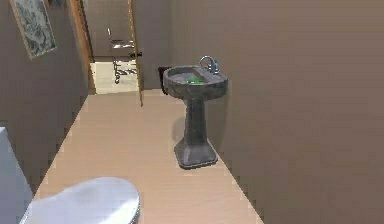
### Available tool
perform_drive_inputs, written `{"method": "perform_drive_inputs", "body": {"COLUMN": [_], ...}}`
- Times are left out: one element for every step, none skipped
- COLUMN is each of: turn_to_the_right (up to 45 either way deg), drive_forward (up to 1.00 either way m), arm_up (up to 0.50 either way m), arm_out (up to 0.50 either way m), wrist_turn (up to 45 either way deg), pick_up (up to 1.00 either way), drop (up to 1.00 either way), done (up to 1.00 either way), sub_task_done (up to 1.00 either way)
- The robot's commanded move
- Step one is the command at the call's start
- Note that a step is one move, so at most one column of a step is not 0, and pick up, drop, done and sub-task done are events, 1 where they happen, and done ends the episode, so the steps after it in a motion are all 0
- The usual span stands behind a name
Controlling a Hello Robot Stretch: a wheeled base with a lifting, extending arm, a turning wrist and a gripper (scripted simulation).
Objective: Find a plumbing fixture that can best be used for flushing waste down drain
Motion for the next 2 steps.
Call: {"method": "perform_drive_inputs", "body": {"turn_to_the_right": [-33.0,0.0], "drive_forward": [0.00,0.00], "arm_up": [0.00,0.00], "arm_out": [0.00,0.00], "wrist_turn": [0.0,0.0], "pick_up": [0.00,0.00], "drop": [0.00,0.00], "done": [0.00,1.00], "sub_task_done": [0.00,0.00]}}
